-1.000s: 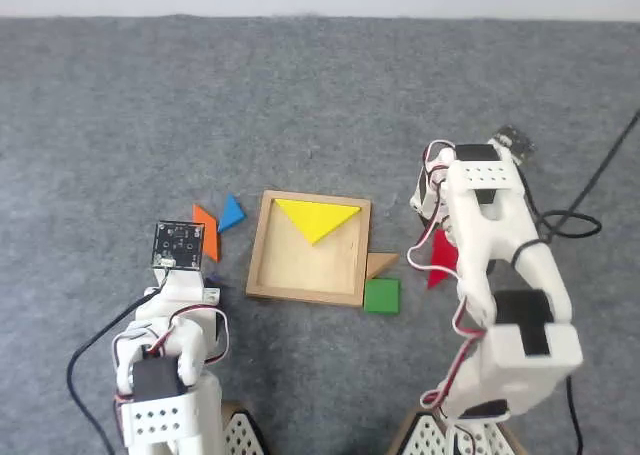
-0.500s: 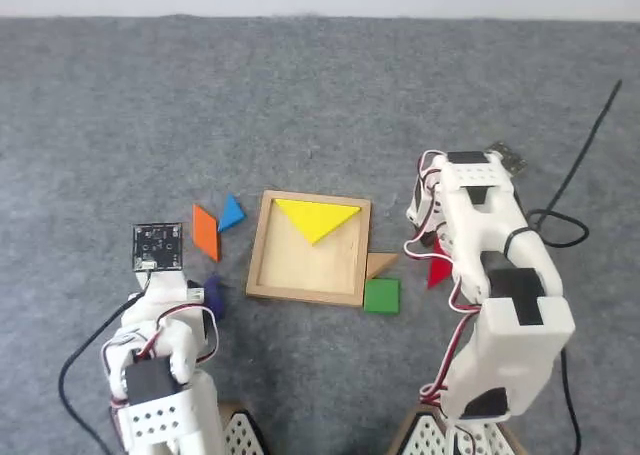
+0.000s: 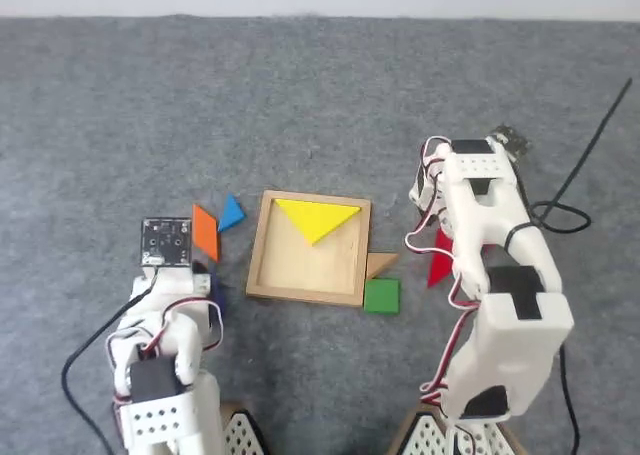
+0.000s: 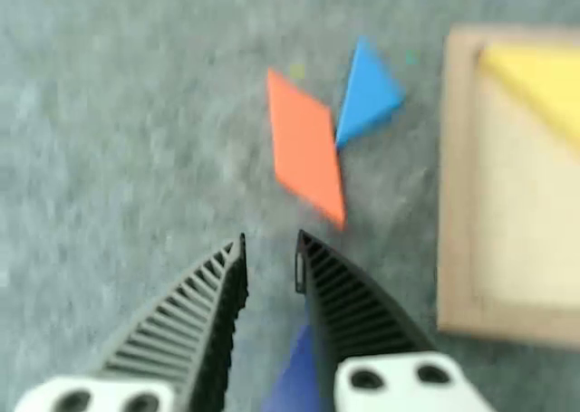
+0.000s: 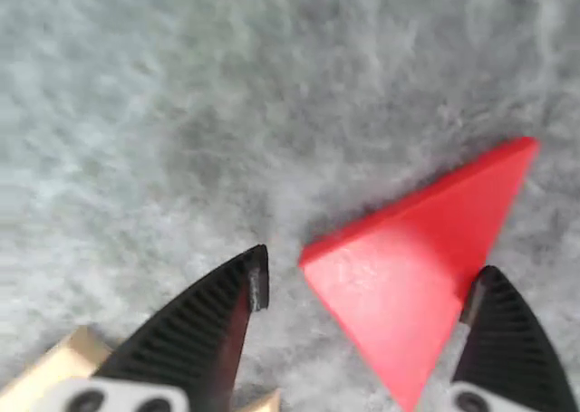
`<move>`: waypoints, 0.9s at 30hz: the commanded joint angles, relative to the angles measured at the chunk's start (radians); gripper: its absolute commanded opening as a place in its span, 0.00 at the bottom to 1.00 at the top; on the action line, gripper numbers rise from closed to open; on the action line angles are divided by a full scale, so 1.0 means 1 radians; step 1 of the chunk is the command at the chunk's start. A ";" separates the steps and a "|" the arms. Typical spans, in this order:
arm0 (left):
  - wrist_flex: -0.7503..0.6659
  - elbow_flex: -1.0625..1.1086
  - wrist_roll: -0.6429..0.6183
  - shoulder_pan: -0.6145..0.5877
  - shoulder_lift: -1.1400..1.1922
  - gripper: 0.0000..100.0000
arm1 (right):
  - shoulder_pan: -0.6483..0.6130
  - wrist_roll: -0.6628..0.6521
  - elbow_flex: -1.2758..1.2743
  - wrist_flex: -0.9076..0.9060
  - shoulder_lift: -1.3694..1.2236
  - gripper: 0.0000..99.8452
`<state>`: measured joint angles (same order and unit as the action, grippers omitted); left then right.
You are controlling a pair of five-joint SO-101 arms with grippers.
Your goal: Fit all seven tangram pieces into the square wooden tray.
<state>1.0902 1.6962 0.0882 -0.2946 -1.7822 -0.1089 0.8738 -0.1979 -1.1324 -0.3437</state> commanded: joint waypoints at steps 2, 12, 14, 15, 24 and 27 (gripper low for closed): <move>-0.176 -0.013 0.008 0.032 -0.012 0.09 | 0.007 0.012 0.097 0.012 -0.074 0.33; -0.080 -0.013 0.008 0.034 -0.012 0.09 | 0.067 0.038 0.164 -0.077 -0.099 0.33; -0.080 -0.013 0.008 0.034 -0.012 0.09 | 0.051 0.029 0.164 -0.077 -0.099 0.33; -0.078 -0.013 0.008 0.032 -0.012 0.09 | 0.042 0.014 0.164 -0.077 -0.099 0.33; -0.077 -0.013 0.008 0.028 -0.012 0.09 | -0.033 -0.127 0.167 -0.068 -0.101 0.33; -0.077 -0.013 0.008 0.028 -0.012 0.09 | -0.041 -0.170 0.166 -0.068 -0.101 0.33</move>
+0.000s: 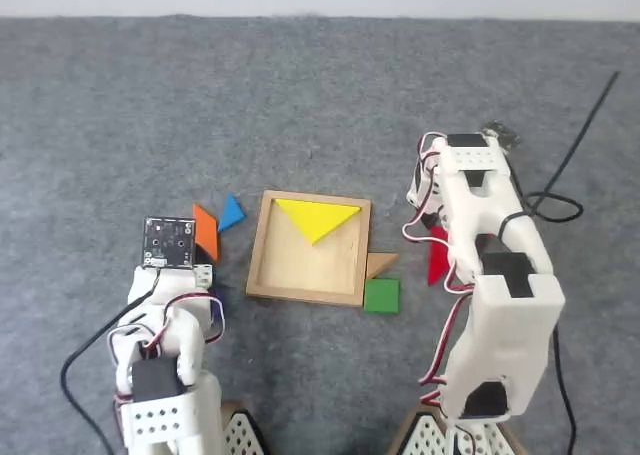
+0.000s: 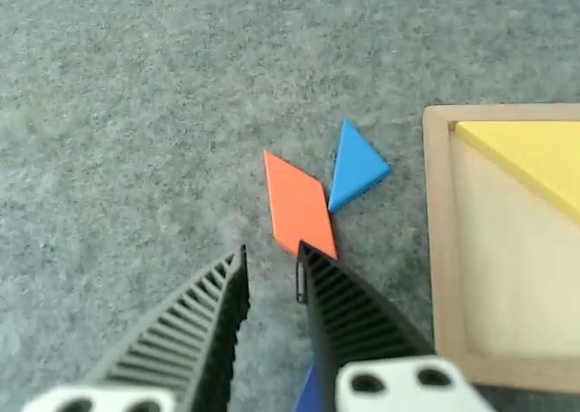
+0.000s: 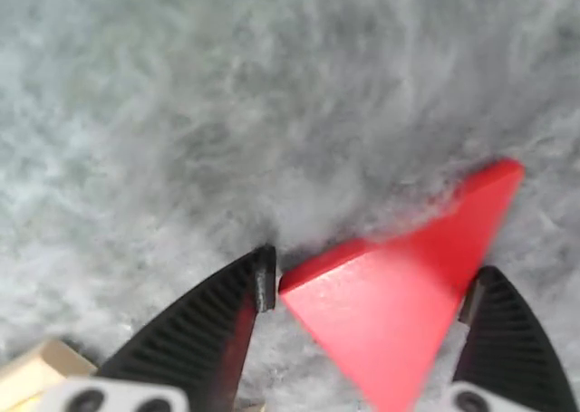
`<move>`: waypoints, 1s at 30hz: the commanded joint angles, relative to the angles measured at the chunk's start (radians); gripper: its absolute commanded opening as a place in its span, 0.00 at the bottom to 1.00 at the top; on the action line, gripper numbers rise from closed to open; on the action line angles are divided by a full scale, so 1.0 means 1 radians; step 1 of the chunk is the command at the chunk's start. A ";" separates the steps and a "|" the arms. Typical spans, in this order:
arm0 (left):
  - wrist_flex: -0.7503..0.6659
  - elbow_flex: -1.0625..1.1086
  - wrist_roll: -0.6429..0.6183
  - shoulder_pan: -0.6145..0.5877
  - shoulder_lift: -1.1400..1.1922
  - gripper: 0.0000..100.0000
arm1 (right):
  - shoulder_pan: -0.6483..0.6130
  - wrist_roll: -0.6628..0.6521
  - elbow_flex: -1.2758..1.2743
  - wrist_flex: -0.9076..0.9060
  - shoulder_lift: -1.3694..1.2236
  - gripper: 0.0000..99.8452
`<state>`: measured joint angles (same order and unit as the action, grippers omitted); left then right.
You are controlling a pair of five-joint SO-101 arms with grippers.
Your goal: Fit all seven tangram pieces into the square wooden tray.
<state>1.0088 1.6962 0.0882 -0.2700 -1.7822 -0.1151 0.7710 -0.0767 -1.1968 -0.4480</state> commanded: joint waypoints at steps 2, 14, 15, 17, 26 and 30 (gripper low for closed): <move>0.005 -0.013 0.008 0.003 -0.012 0.09 | -0.035 -0.081 0.044 -0.004 0.004 0.33; 0.006 -0.013 0.008 0.002 -0.012 0.09 | -0.027 -0.120 0.051 -0.008 -0.061 0.33; 0.006 -0.013 0.008 0.002 -0.012 0.09 | -0.027 -0.121 0.051 -0.010 -0.064 0.33; 0.006 -0.013 0.008 0.002 -0.012 0.09 | -0.027 -0.121 0.055 -0.013 -0.065 0.33; 0.006 -0.013 0.008 0.002 -0.012 0.09 | -0.027 -0.157 0.055 -0.013 -0.065 0.30; 0.006 -0.013 0.008 0.002 -0.012 0.09 | -0.027 -0.175 0.055 -0.015 -0.062 0.30</move>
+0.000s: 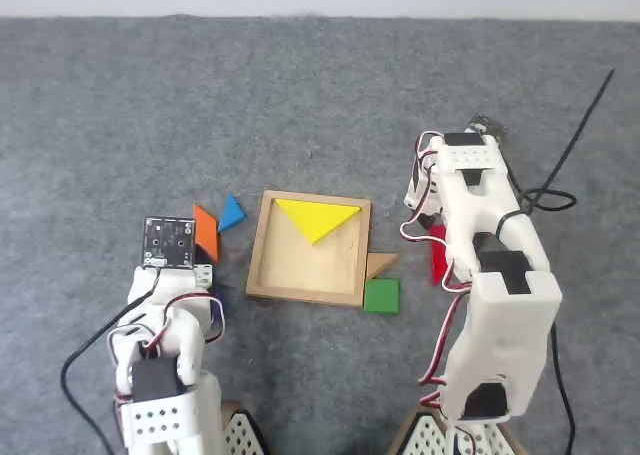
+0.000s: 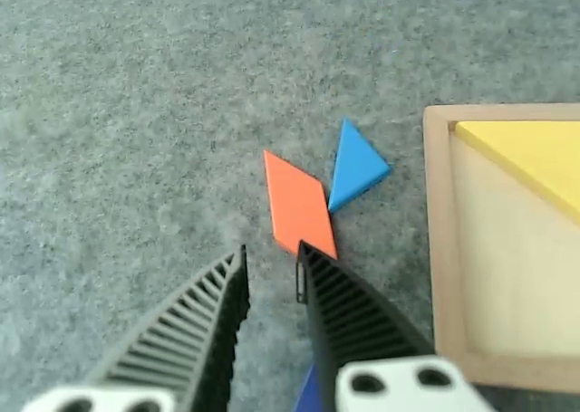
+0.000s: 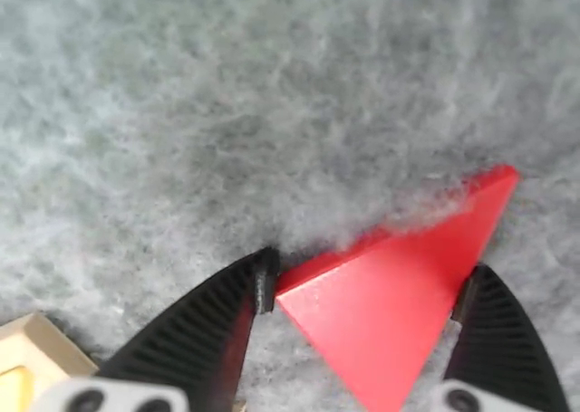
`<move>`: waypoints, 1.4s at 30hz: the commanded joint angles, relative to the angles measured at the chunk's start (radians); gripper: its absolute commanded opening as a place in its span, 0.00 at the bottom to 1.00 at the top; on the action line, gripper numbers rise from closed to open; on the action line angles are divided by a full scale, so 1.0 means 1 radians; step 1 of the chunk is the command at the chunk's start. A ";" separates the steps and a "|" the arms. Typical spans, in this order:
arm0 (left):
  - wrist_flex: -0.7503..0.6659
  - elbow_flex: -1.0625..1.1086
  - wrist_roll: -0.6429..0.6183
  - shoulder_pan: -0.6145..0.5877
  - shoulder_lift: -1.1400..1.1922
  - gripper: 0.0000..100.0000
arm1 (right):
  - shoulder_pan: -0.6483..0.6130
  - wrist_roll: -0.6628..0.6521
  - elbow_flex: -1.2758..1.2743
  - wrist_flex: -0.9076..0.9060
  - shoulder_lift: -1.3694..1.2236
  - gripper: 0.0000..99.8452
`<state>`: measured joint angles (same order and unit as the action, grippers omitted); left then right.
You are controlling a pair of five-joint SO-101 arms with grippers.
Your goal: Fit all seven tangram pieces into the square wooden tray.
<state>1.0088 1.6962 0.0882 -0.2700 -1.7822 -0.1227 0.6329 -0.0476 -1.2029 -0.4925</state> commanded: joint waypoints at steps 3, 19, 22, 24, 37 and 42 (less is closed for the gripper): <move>0.006 -0.012 0.008 0.002 -0.012 0.09 | -0.019 -0.046 0.021 -0.012 0.013 0.30; 0.006 -0.012 0.008 0.000 -0.011 0.09 | -0.042 -0.089 0.020 -0.159 0.268 0.23; 0.006 -0.012 0.008 0.000 -0.009 0.09 | -0.050 -0.097 0.018 -0.165 0.282 0.22; 0.006 -0.012 0.008 0.000 -0.009 0.09 | -0.047 -0.100 0.012 -0.166 0.265 0.24; 0.006 -0.012 0.008 0.000 -0.009 0.09 | -0.018 -0.098 -0.006 -0.004 -0.013 0.39; 0.006 -0.012 0.008 0.000 -0.009 0.09 | 0.015 -0.098 0.077 -0.067 -0.013 0.31</move>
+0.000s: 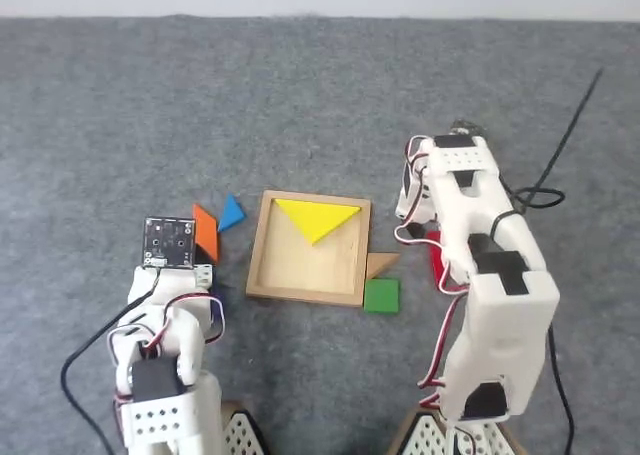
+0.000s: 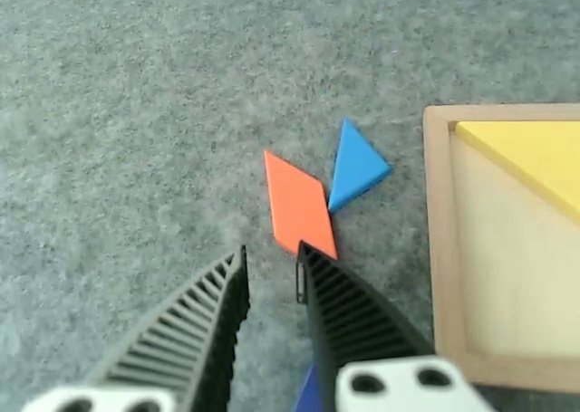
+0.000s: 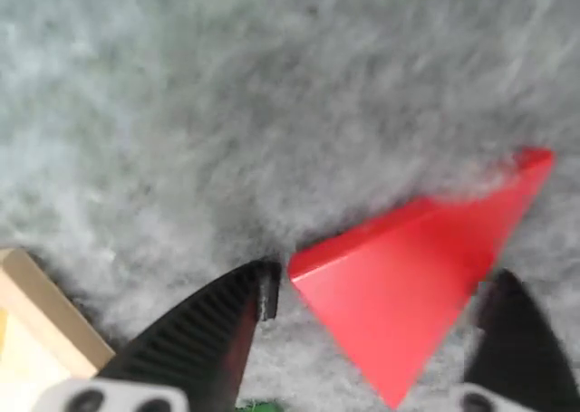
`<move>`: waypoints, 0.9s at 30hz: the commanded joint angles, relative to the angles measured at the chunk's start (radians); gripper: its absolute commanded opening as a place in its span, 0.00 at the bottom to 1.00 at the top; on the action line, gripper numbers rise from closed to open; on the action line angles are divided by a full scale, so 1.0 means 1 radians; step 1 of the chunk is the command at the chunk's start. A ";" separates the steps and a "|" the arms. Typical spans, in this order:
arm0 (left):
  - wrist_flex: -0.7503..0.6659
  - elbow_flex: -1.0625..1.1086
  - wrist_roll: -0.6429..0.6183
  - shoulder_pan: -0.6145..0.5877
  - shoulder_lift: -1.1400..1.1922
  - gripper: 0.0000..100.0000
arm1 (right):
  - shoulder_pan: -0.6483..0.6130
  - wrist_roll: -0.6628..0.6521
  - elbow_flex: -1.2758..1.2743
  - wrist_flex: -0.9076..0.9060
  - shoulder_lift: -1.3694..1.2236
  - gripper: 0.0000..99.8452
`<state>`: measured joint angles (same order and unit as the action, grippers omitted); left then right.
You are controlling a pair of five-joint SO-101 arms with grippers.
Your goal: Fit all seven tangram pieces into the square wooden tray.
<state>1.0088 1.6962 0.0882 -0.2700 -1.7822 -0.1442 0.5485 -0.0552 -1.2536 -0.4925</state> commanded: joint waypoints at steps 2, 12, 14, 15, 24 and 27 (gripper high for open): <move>0.006 -0.012 0.008 0.000 -0.009 0.09 | 0.036 -0.014 0.095 -0.024 -0.019 0.31; 0.006 -0.012 0.008 0.000 -0.009 0.09 | 0.039 -0.015 0.095 -0.030 -0.016 0.31; 0.006 -0.012 0.008 0.000 -0.009 0.09 | 0.039 -0.015 0.094 -0.030 -0.015 0.31; 0.006 -0.012 0.008 0.000 -0.009 0.09 | 0.039 -0.017 0.094 -0.030 -0.015 0.31; 0.006 -0.012 0.008 0.000 -0.009 0.09 | 0.041 -0.020 0.098 -0.044 -0.013 0.22; 0.006 -0.012 0.008 0.000 -0.009 0.09 | 0.041 -0.020 0.098 -0.044 -0.012 0.22</move>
<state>1.0088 1.6962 0.0882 -0.2700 -1.7822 -0.1227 0.5409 -0.0138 -1.3027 -0.5109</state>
